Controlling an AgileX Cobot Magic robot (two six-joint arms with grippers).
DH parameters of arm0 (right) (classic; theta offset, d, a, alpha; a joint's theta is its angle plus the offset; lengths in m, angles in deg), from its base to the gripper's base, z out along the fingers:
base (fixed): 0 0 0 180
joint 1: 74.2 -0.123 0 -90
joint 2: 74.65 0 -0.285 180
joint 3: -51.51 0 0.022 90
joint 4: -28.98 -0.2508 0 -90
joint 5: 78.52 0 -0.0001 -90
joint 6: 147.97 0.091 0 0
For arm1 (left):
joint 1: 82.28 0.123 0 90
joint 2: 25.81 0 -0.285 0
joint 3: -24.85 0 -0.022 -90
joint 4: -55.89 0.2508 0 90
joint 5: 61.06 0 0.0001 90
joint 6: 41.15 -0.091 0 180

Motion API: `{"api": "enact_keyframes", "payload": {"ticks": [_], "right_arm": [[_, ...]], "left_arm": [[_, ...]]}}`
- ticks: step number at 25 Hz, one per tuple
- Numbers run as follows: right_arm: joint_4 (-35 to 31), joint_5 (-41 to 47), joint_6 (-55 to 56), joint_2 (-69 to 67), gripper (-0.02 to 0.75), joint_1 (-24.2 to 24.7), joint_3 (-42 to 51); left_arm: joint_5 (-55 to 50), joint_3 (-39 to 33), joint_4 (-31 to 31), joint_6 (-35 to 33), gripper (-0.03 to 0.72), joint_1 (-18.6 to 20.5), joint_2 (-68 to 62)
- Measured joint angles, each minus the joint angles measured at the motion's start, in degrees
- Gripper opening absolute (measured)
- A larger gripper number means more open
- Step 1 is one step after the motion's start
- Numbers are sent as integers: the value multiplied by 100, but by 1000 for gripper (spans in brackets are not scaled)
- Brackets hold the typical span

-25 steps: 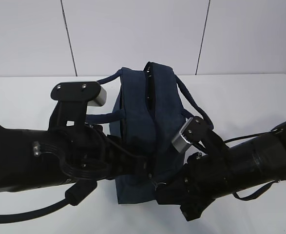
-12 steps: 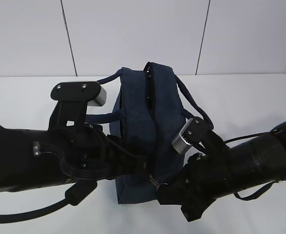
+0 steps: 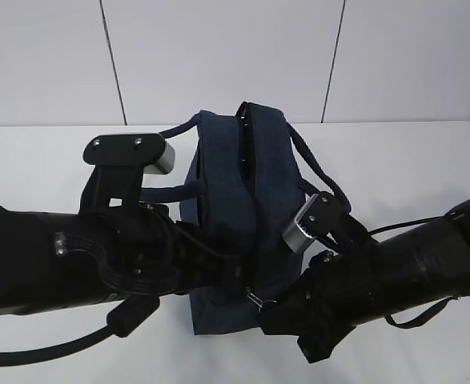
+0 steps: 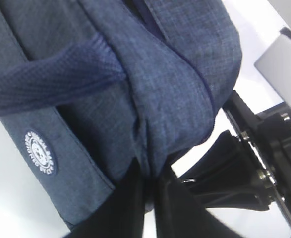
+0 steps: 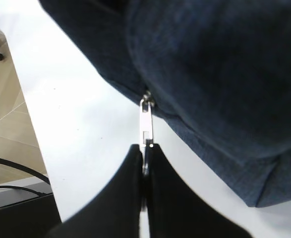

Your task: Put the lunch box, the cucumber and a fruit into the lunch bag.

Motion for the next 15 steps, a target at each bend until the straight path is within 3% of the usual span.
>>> {"api": "enact_keyframes", "payload": {"ticks": [15], "right_arm": [[65,-22,116,0,-13,0,0]], "left_arm": [[10,0,0,0,2,0,0]]}}
